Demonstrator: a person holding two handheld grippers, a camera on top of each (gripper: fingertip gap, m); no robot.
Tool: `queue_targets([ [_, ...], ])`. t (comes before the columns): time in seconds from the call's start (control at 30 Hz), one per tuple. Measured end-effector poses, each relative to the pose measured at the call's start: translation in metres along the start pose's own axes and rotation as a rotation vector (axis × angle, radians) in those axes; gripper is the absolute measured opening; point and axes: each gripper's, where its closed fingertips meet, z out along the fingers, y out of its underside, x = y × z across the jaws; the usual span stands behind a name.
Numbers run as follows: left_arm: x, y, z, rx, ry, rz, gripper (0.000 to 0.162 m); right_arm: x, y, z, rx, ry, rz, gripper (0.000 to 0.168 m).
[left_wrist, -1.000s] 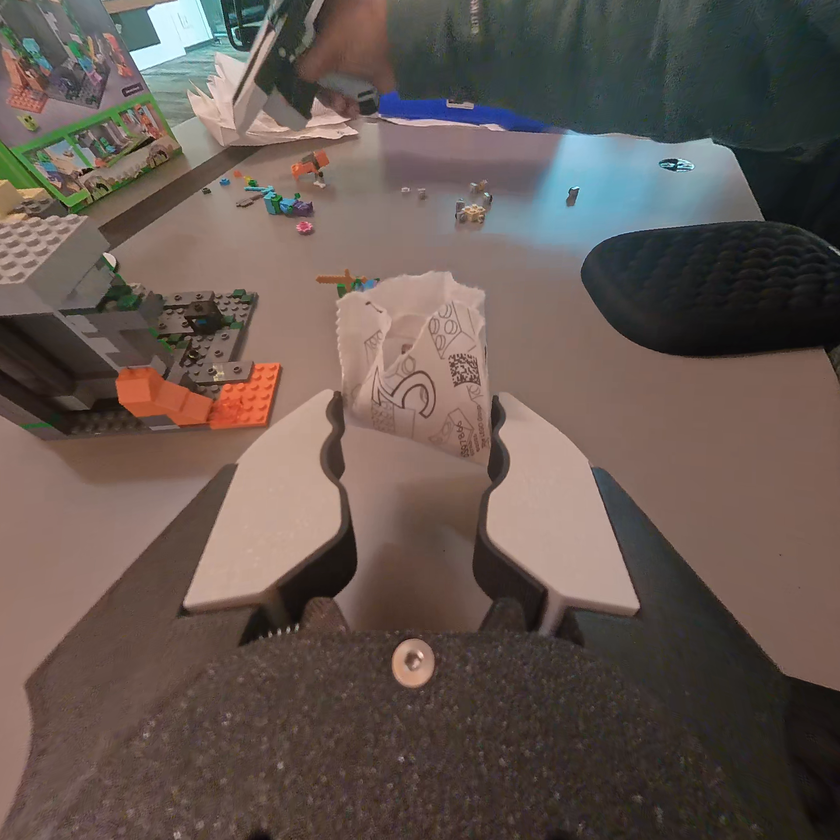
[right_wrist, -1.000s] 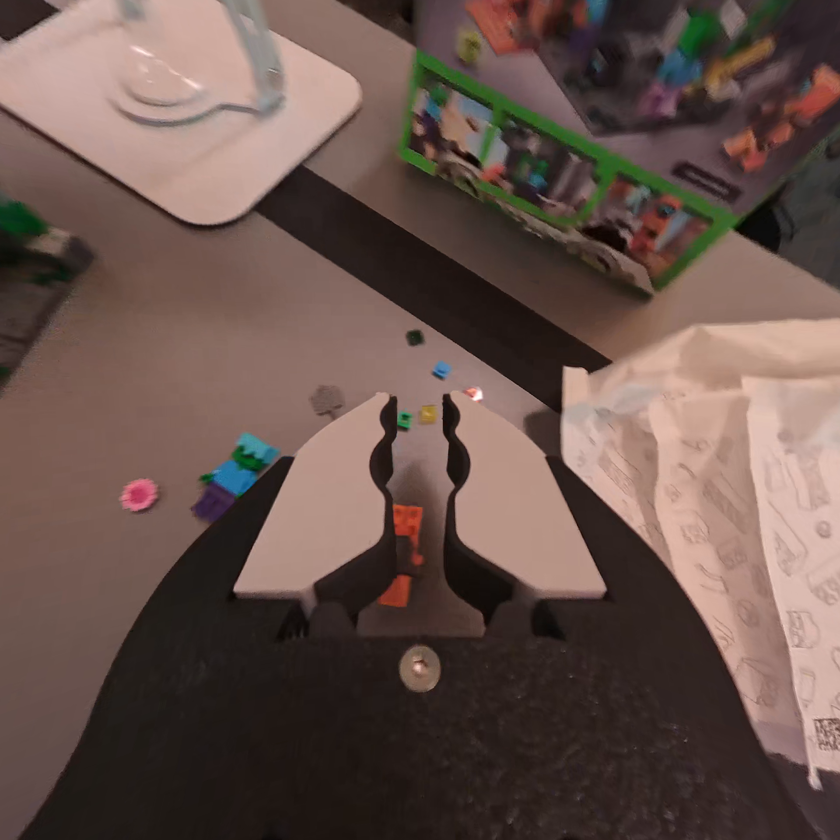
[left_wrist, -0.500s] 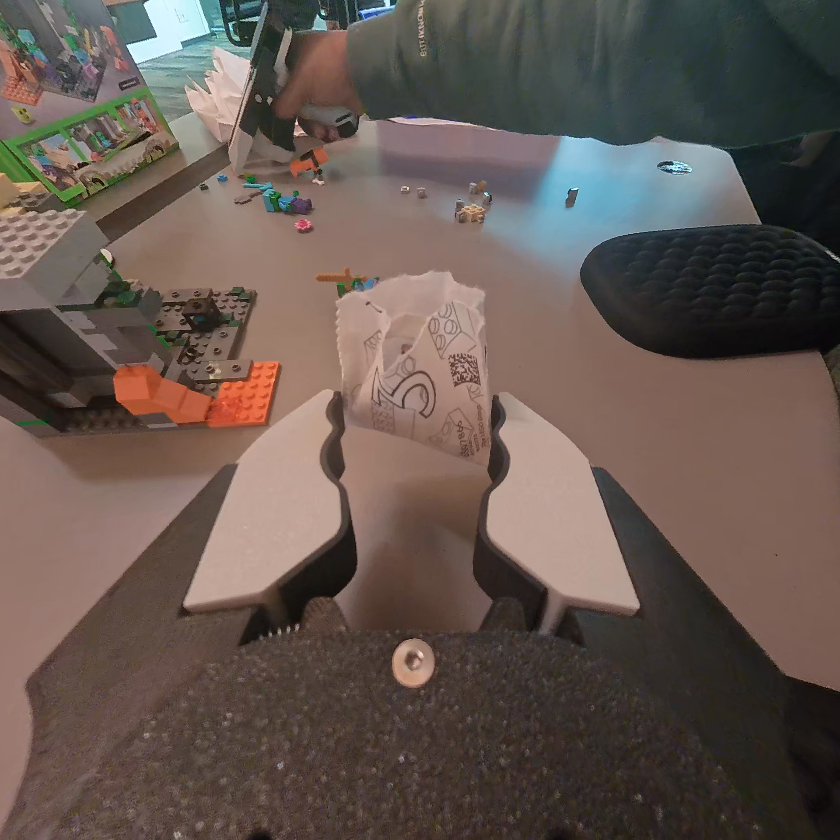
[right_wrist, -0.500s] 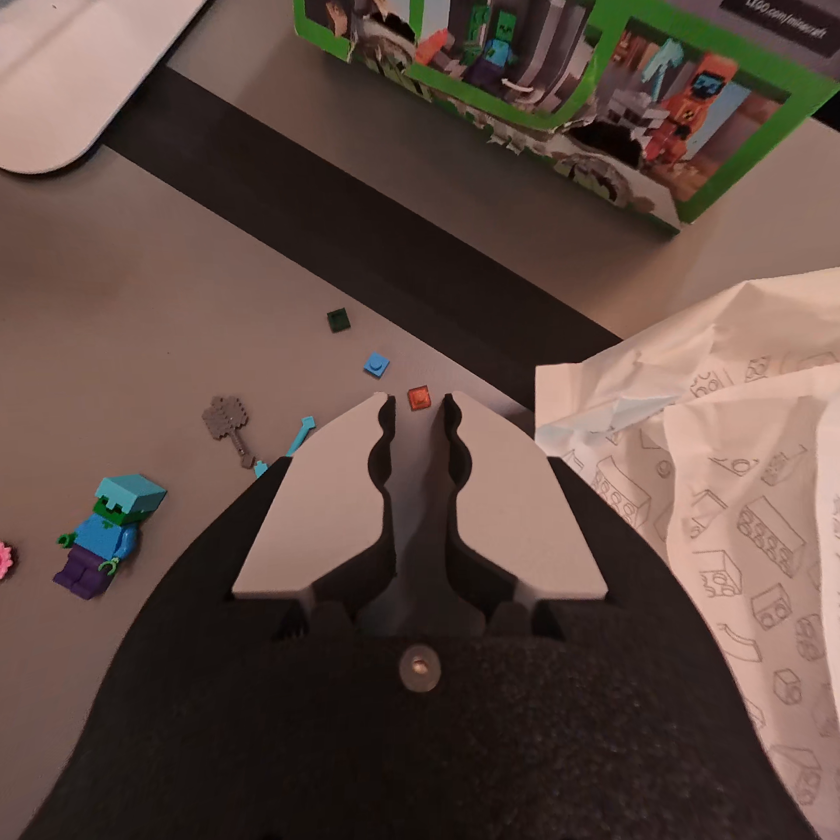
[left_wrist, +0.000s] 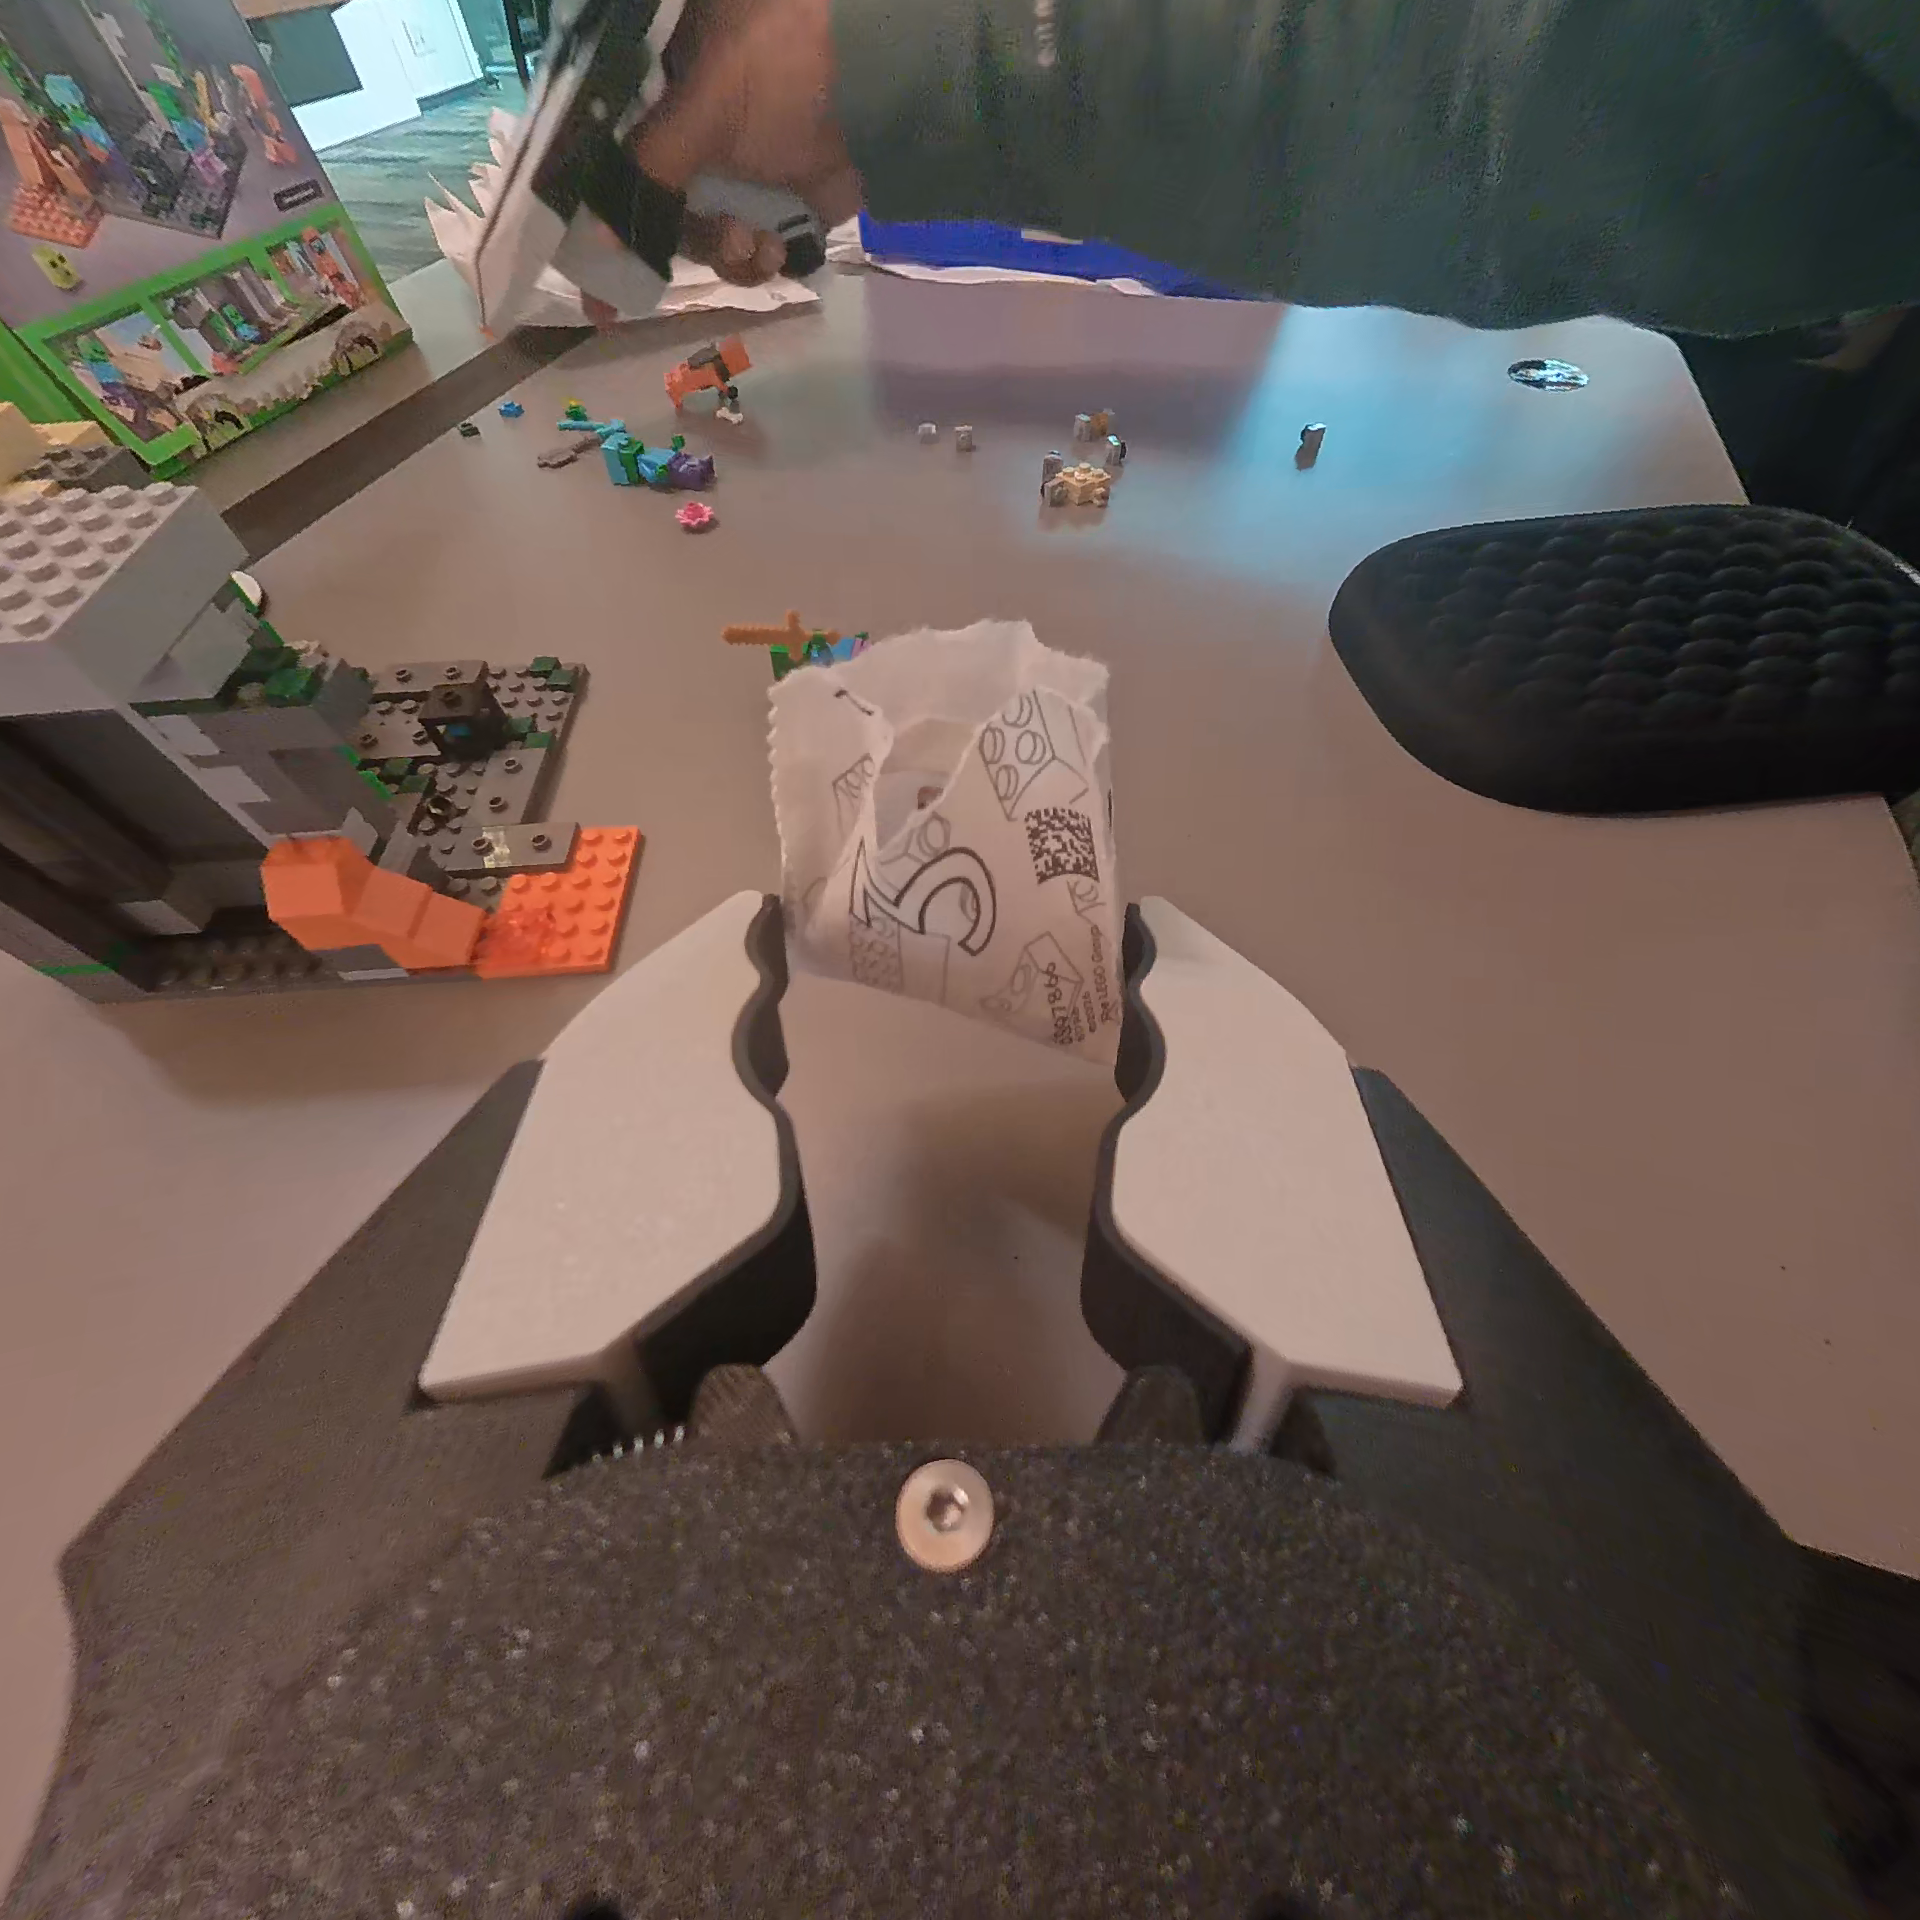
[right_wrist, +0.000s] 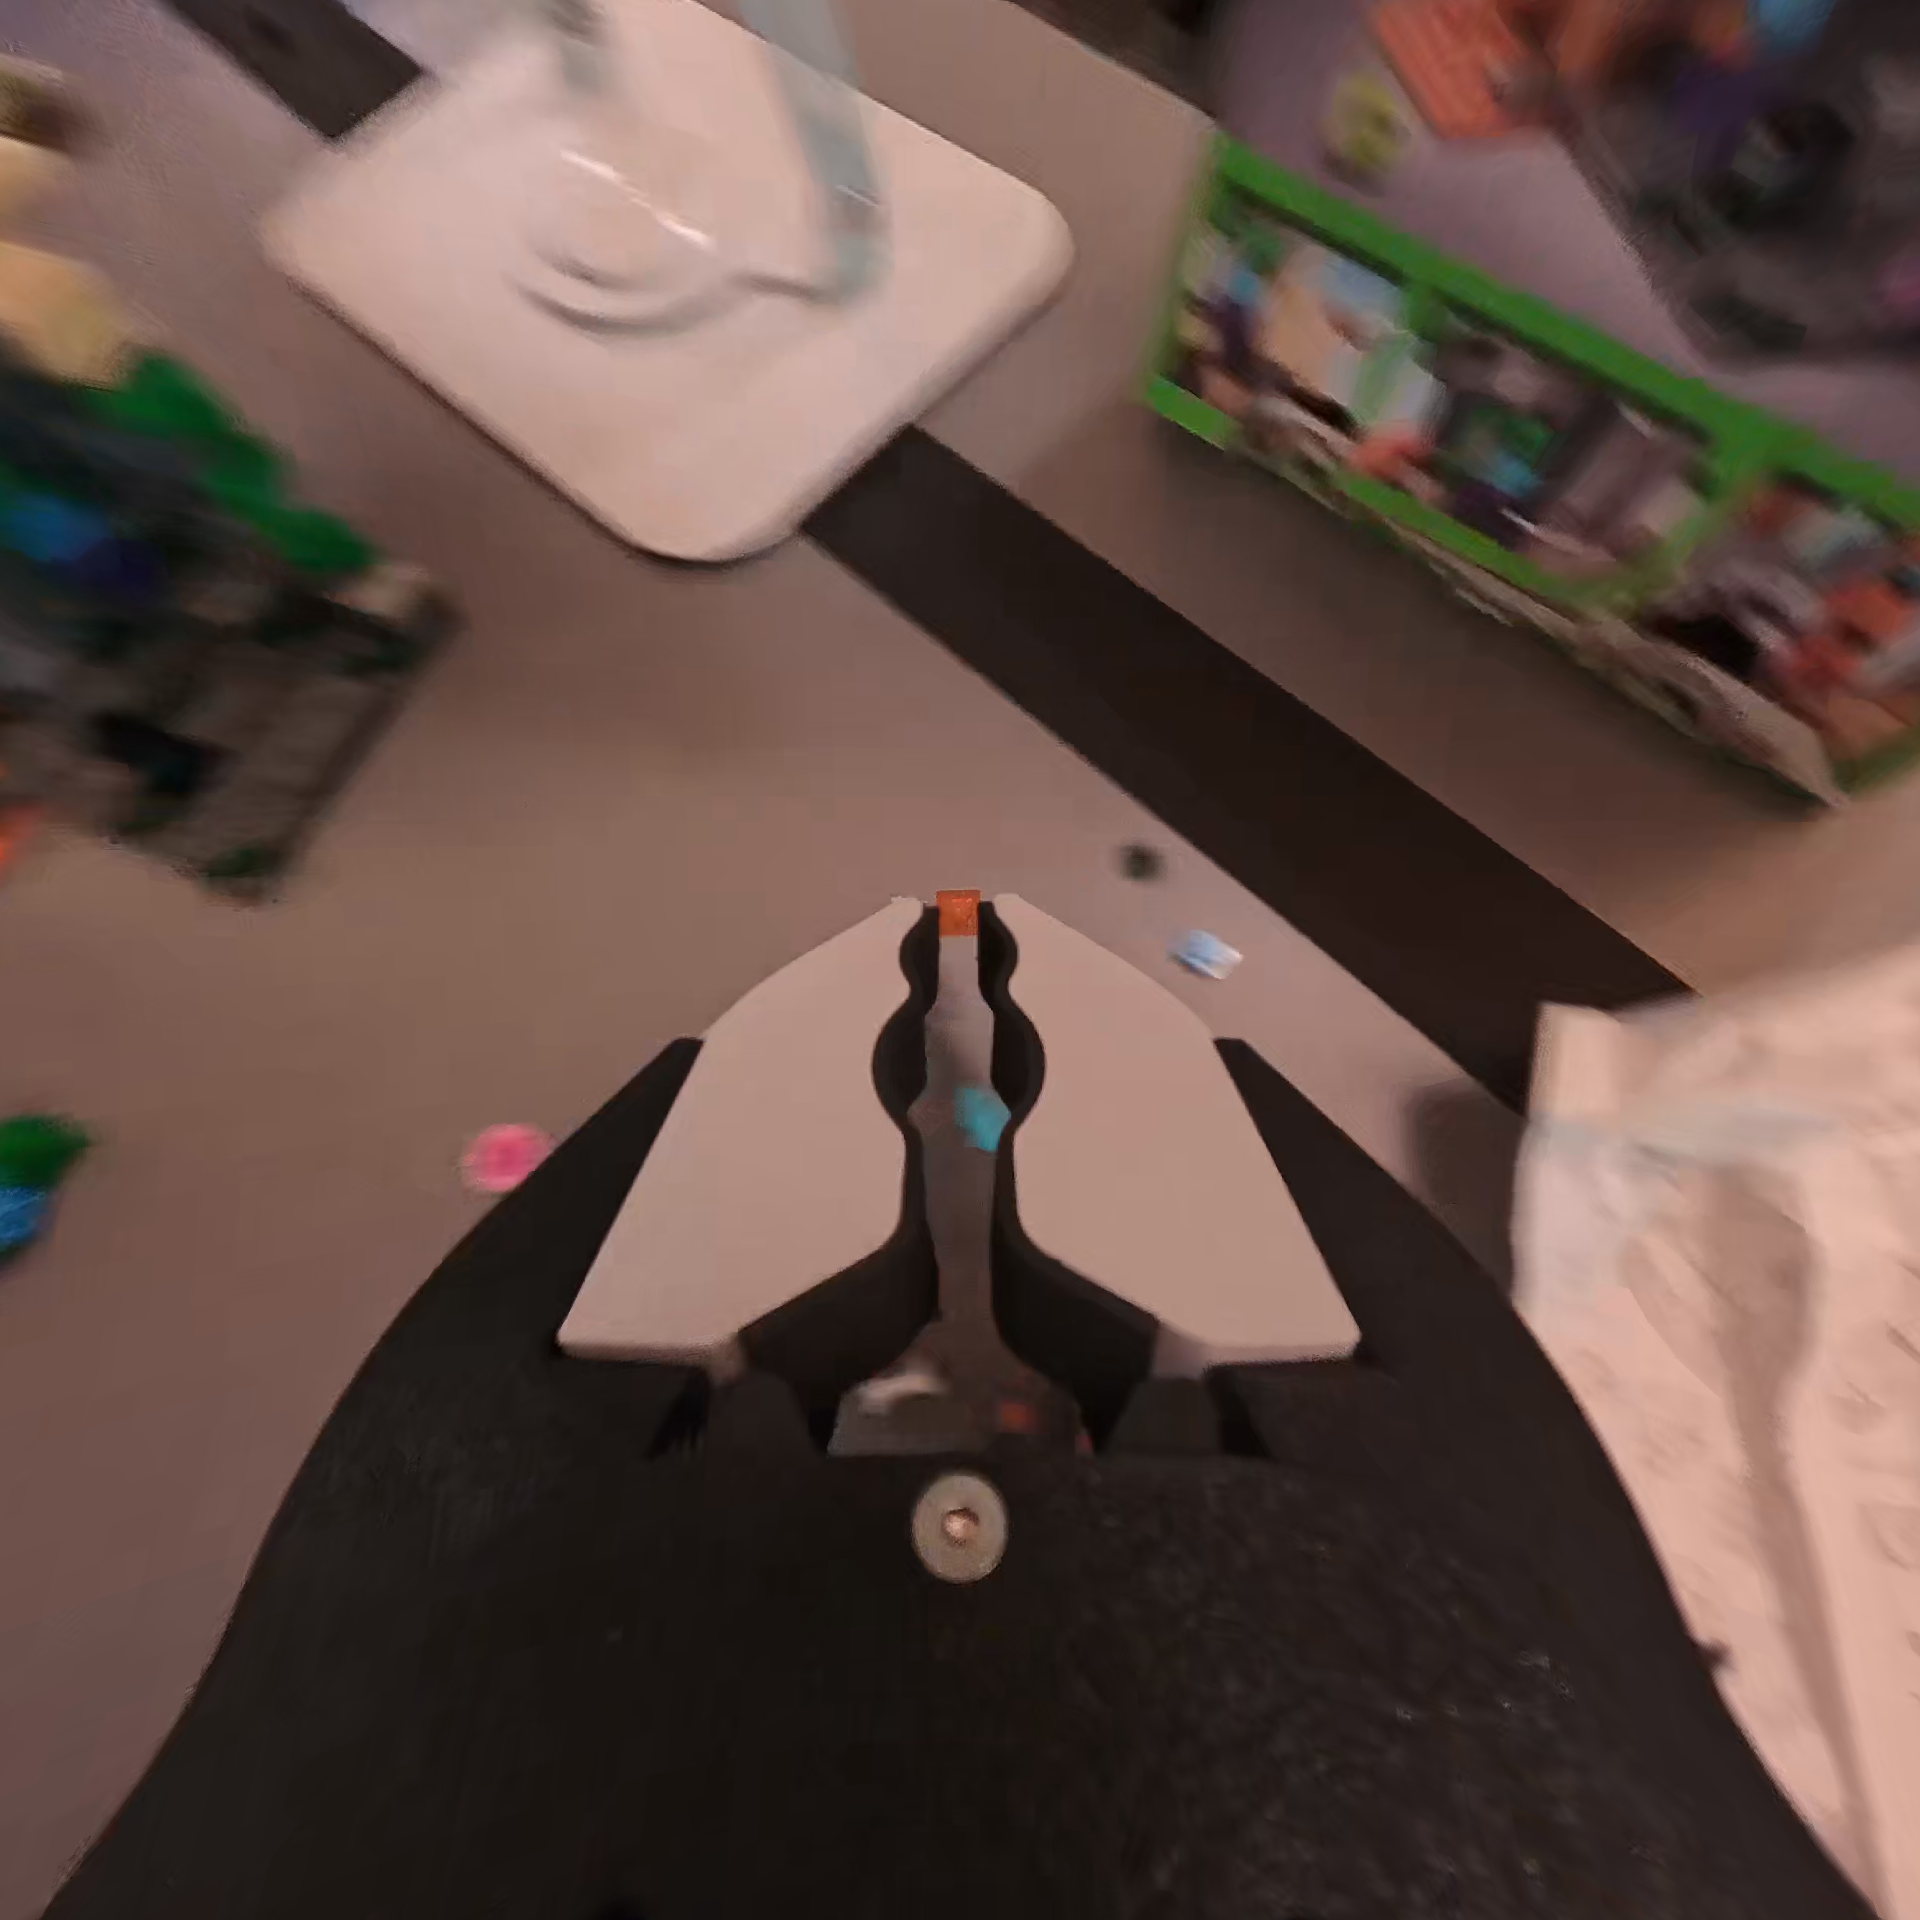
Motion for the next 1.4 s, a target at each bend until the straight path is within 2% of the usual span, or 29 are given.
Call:
queue_targets([
  [0.13,0.000,0.001,0.001,-0.007,0.000,0.003,0.061,-0.133,-0.032,-0.014,0.099,-0.293,-0.220,0.007],
  [0.27,-0.001,0.000,0.000,-0.003,-0.003,-0.001,0.061,-0.259,-0.035,-0.026,0.125,-0.530,-0.427,0.007],
  [0.33,-0.001,0.000,0.000,-0.002,-0.004,0.001,0.061,-0.304,-0.028,-0.026,0.106,-0.609,-0.516,0.007],
  [0.43,0.000,0.000,0.000,0.002,-0.008,0.008,0.061,-0.348,-0.021,-0.023,0.094,-0.695,-0.576,0.007],
  [0.6,0.001,0.000,0.000,0.003,-0.011,0.023,0.061,-0.368,-0.013,-0.017,0.055,-0.709,-0.639,0.008],
  [0.73,0.002,0.000,0.000,0.003,-0.011,0.032,0.061,-0.366,-0.013,-0.017,0.052,-0.681,-0.642,0.017],
  [1.1,0.001,0.000,0.000,-0.001,-0.012,0.031,0.061,-0.368,0.005,-0.025,0.000,-0.700,-0.679,0.021],
  [1.4,0.000,-0.002,-0.002,0.015,-0.011,0.019,0.060,-0.369,0.015,-0.034,-0.024,-0.717,-0.723,0.033],
])
